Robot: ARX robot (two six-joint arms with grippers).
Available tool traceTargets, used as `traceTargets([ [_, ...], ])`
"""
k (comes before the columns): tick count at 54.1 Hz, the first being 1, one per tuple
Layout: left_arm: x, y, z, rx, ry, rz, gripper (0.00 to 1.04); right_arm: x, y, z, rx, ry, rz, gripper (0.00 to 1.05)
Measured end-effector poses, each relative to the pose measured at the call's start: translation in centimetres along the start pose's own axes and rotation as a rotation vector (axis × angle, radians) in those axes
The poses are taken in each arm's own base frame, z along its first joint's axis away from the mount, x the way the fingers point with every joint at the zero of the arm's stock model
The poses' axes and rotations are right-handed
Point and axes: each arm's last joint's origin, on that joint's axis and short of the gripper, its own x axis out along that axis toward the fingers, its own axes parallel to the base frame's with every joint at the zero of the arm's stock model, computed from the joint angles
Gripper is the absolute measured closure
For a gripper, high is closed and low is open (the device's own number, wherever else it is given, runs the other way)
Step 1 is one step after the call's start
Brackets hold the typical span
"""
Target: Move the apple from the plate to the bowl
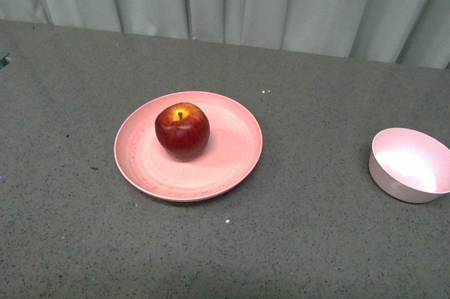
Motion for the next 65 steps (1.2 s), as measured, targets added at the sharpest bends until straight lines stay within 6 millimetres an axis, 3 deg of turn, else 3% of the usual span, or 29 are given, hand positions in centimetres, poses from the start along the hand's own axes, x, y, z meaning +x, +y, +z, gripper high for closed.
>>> traceTargets([
  [65,0.0,0.0,0.0,0.0,0.0,0.0,0.07,0.0,0.0,0.0,0.0,0.0,0.0,0.09],
])
